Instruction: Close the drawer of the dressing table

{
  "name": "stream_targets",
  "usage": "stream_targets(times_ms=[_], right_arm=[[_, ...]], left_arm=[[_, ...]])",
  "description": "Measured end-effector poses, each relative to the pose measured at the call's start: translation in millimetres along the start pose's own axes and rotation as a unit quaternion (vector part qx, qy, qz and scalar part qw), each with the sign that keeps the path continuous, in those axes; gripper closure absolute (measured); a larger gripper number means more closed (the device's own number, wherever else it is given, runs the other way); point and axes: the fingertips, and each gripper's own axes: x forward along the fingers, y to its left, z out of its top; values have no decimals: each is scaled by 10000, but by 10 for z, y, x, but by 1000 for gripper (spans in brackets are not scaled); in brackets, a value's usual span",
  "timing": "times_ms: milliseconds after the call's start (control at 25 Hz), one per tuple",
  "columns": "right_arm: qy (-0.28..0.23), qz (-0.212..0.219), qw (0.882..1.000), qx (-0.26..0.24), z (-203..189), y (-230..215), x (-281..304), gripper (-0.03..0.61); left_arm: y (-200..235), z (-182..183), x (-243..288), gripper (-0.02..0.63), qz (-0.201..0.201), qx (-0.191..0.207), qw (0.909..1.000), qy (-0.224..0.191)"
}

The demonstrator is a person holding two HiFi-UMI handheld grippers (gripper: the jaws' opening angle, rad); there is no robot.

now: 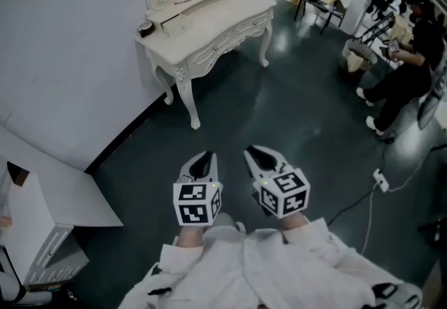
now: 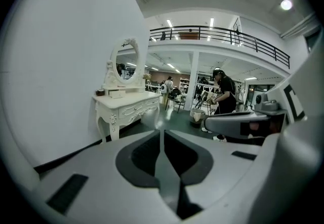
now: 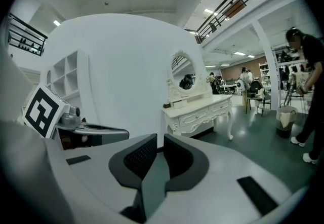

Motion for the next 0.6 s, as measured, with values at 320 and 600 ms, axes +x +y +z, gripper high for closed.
stream_targets(times_ms=[320, 600], right_arm=[[170, 5, 9998, 122, -113, -101, 78, 480], [244, -94, 9995, 194, -50, -398, 402, 480]], left_arm=[[36, -127, 130, 520, 54, -32, 9996, 264], [240, -20, 544, 491, 17, -35, 9992, 396]])
